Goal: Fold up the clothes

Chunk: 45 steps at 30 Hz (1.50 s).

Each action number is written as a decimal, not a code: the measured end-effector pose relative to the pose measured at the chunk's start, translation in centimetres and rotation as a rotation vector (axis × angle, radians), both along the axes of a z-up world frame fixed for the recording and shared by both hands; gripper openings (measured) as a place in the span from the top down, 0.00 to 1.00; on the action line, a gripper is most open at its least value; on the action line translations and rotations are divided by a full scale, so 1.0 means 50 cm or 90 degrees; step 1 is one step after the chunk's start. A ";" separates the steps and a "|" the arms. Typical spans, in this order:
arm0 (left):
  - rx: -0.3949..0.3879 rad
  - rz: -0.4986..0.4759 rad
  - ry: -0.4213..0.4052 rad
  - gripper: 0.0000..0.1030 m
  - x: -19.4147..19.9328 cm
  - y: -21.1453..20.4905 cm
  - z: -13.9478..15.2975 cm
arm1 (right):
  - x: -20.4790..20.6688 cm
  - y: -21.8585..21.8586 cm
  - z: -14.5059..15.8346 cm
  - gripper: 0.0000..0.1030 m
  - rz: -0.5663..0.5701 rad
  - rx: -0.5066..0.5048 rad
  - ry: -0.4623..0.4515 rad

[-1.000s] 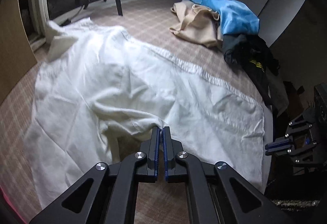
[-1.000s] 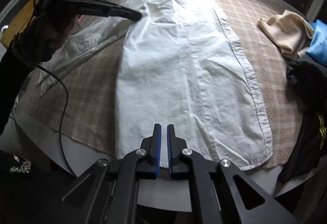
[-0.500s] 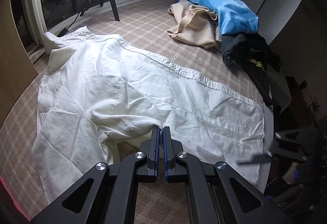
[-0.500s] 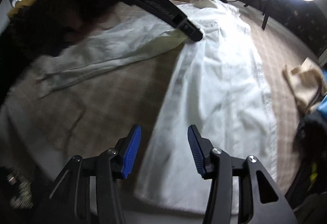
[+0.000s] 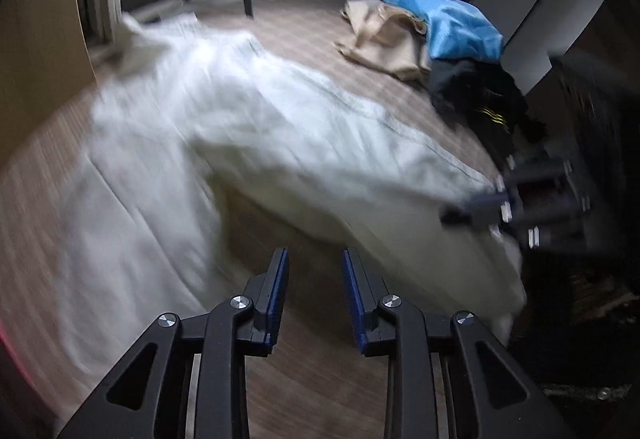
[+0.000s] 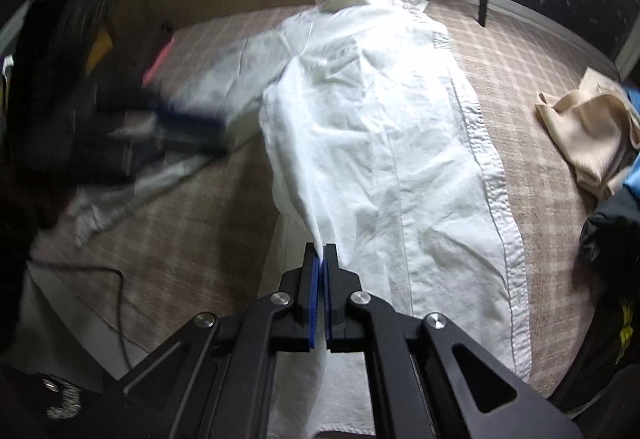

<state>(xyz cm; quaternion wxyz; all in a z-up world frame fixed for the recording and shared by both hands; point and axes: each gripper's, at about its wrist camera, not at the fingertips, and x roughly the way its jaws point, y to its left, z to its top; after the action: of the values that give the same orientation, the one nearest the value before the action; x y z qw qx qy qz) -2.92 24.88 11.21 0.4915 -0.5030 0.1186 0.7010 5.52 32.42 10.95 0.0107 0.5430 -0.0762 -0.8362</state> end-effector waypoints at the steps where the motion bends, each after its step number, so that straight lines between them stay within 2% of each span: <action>1: 0.006 -0.001 -0.022 0.74 0.015 -0.003 -0.014 | 0.001 0.005 0.005 0.98 -0.005 -0.008 0.003; 3: 0.008 -0.008 -0.056 0.74 0.043 0.017 -0.050 | 0.002 0.009 0.011 0.98 -0.011 -0.009 0.010; 8: 0.065 0.045 -0.155 0.74 0.067 0.032 -0.089 | 0.001 0.009 0.014 0.98 -0.008 -0.006 0.012; 10: 0.087 0.080 -0.185 0.63 0.070 0.027 -0.096 | 0.001 0.011 0.015 0.98 -0.006 0.000 0.016; 13: 0.099 0.130 -0.204 0.60 0.067 0.028 -0.107 | -0.002 0.021 0.017 0.98 -0.003 -0.004 0.021; 14: 0.100 0.141 -0.206 0.62 0.067 0.030 -0.110 | -0.003 0.023 0.017 0.98 -0.002 -0.005 0.021; 15: 0.101 0.151 -0.209 0.70 0.066 0.033 -0.113 | -0.003 0.026 0.016 0.98 -0.001 -0.006 0.022; 16: 0.109 0.159 -0.212 0.94 0.068 0.033 -0.115 | -0.004 0.028 0.015 0.98 0.000 -0.006 0.022; 17: 0.118 0.167 -0.216 1.00 0.071 0.033 -0.118 | -0.004 0.031 0.015 0.98 0.001 -0.007 0.023; 23: 0.202 0.207 -0.250 1.00 0.111 -0.011 -0.105 | -0.004 0.033 0.023 0.98 0.024 -0.033 0.028; 25: 0.212 0.231 -0.277 1.00 0.125 -0.032 -0.127 | -0.008 0.024 0.016 0.98 0.042 -0.035 0.024; 27: 0.179 0.270 -0.280 0.99 0.132 -0.045 -0.148 | -0.016 0.011 0.000 0.98 0.061 -0.032 0.013; 29: 0.170 0.290 -0.283 0.91 0.143 -0.052 -0.150 | -0.020 0.000 -0.011 0.98 0.076 -0.019 0.007; 31: 0.169 0.284 -0.268 0.59 0.167 -0.054 -0.133 | -0.021 0.000 -0.011 0.98 0.084 -0.018 0.007; 32: 0.169 0.278 -0.260 0.54 0.178 -0.053 -0.125 | -0.020 0.000 -0.010 0.98 0.087 -0.019 0.007; 34: 0.157 0.263 -0.248 0.52 0.201 -0.037 -0.118 | -0.020 0.004 -0.005 0.98 0.090 -0.017 0.009; 36: 0.150 0.261 -0.237 0.57 0.205 -0.019 -0.120 | -0.020 0.009 0.001 0.98 0.087 -0.013 0.013; 38: 0.141 0.256 -0.238 0.96 0.204 -0.005 -0.126 | -0.016 0.015 0.010 0.98 0.087 -0.008 0.021; 40: 0.130 0.250 -0.242 1.00 0.206 -0.001 -0.133 | -0.014 0.019 0.022 0.98 0.085 -0.003 0.030; 45: 0.172 0.264 -0.255 1.00 0.216 -0.040 -0.116 | -0.014 0.030 0.042 0.98 0.081 0.000 0.042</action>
<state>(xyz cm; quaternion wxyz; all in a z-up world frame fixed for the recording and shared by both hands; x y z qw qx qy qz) 7.88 22.88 5.40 0.4140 -0.5745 -0.1798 0.6828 4.84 33.93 13.04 0.0668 0.5187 -0.0413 -0.8513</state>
